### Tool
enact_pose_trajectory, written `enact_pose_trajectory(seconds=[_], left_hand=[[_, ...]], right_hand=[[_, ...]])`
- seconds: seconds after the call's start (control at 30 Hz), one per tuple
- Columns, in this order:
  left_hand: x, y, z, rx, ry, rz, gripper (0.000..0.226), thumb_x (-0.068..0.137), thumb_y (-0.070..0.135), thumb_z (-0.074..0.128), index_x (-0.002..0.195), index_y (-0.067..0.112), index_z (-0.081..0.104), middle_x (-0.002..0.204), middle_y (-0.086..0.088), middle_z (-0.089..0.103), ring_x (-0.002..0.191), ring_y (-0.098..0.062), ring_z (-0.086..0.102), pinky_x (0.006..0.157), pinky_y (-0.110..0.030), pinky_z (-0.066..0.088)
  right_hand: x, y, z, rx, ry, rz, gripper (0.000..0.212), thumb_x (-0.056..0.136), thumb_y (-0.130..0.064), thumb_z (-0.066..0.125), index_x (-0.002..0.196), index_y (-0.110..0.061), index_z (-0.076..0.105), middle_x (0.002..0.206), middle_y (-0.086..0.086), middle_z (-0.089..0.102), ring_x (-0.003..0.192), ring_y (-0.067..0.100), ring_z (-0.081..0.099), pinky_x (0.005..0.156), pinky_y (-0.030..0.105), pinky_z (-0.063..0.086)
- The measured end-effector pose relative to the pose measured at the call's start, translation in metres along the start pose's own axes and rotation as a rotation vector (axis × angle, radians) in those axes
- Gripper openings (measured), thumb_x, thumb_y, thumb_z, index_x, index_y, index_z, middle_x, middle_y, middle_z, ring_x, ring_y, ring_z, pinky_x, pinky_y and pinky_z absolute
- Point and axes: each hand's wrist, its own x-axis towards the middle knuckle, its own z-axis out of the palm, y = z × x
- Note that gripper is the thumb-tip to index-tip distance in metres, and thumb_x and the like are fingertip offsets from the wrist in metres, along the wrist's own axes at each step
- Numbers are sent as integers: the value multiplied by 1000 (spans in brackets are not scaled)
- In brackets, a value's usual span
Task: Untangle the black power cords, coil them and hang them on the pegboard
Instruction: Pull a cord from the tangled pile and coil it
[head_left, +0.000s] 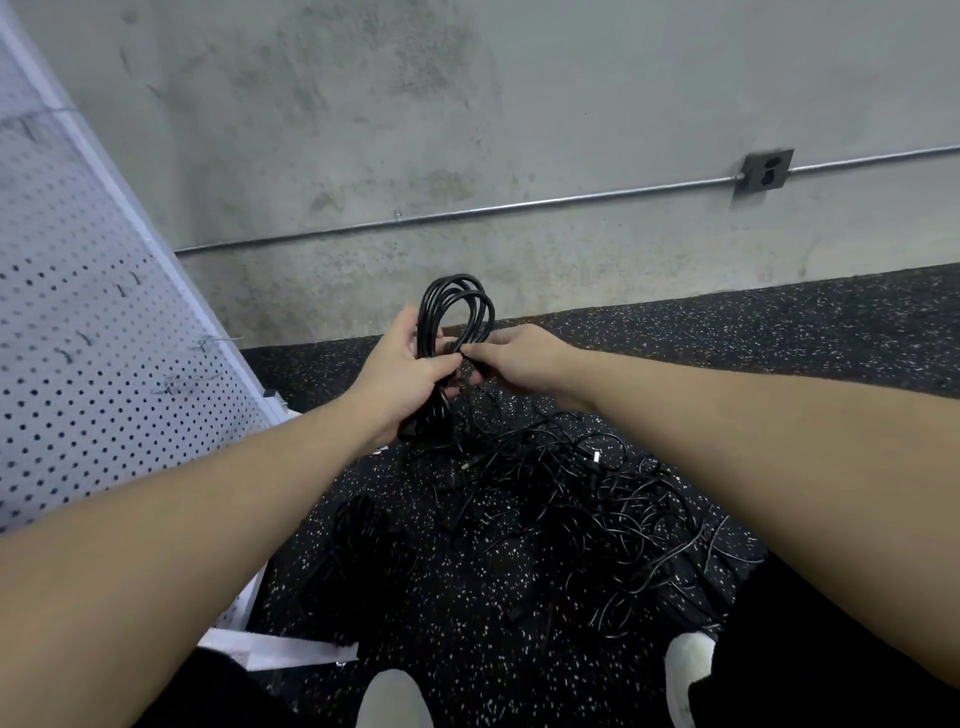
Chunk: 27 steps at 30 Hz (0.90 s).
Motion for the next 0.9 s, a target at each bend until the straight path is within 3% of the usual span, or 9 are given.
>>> enact_pose_trajectory(seconds=[0.1, 0.17, 0.3, 0.37, 0.4, 0.5, 0.67, 0.8, 0.9], left_hand=[[-1, -15, -20, -5, 50, -57, 31, 94, -13, 61, 100, 16, 49, 77, 11, 75, 68, -12, 71, 68, -39, 56], [0, -25, -38, -60, 49, -154, 30, 91, -13, 64, 101, 14, 53, 81, 5, 75, 72, -16, 69, 63, -37, 57], [-4, -37, -67, -105, 48, -322, 27, 92, -11, 63, 106, 12, 62, 94, -4, 71, 78, -20, 68, 64, -33, 59], [-6, -48, -83, -104, 40, -371, 27, 93, -9, 63, 111, 11, 64, 105, -4, 73, 85, -19, 68, 63, -29, 60], [-6, -54, -91, -77, 33, -392, 29, 93, -8, 64, 114, 11, 64, 107, -4, 73, 88, -18, 69, 64, -28, 60], [-4, -76, -113, 29, 27, -458, 32, 93, -8, 62, 117, 13, 65, 98, -2, 73, 82, -16, 68, 60, -24, 54], [3, -132, -146, 74, 83, -585, 28, 93, 3, 68, 119, 14, 69, 109, -15, 76, 86, -22, 71, 67, -30, 53], [1, -179, -167, 166, 145, -634, 17, 97, 10, 67, 114, 12, 68, 75, -3, 73, 53, -10, 64, 42, -20, 43], [3, -214, -185, 240, 221, -655, 21, 94, 13, 73, 114, 12, 66, 94, -11, 75, 65, -18, 67, 41, -22, 43]], right_hand=[[8, 0, 21, -13, -41, 40, 28, 101, -29, 59, 114, -8, 72, 86, 3, 71, 50, 7, 49, 41, 19, 31], [11, 0, 32, -49, -68, 50, 26, 99, -32, 63, 113, -13, 73, 82, -3, 68, 60, 8, 51, 43, 17, 34], [27, -2, 51, -63, -8, 22, 29, 100, -34, 62, 122, -17, 68, 105, -3, 69, 73, 3, 56, 54, 17, 42], [39, 0, 66, -26, -30, 43, 30, 103, -26, 58, 128, -12, 64, 102, 1, 68, 72, 8, 60, 52, 18, 46], [45, 3, 76, -23, -63, 63, 27, 103, -23, 57, 127, -10, 64, 101, 4, 69, 75, 14, 64, 53, 21, 52], [64, 16, 108, -75, -141, 120, 20, 104, -20, 54, 119, -8, 62, 109, 14, 72, 91, 30, 74, 80, 43, 63], [91, 35, 151, -88, -216, 182, 19, 105, -22, 52, 118, -12, 61, 100, 10, 72, 88, 26, 74, 82, 40, 63], [104, 74, 191, -45, -344, 275, 25, 104, -23, 54, 125, -10, 60, 96, 8, 70, 80, 23, 71, 87, 42, 59], [118, 92, 223, -41, -387, 324, 30, 105, -29, 54, 131, -14, 56, 102, 7, 70, 72, 18, 69, 78, 37, 60]])
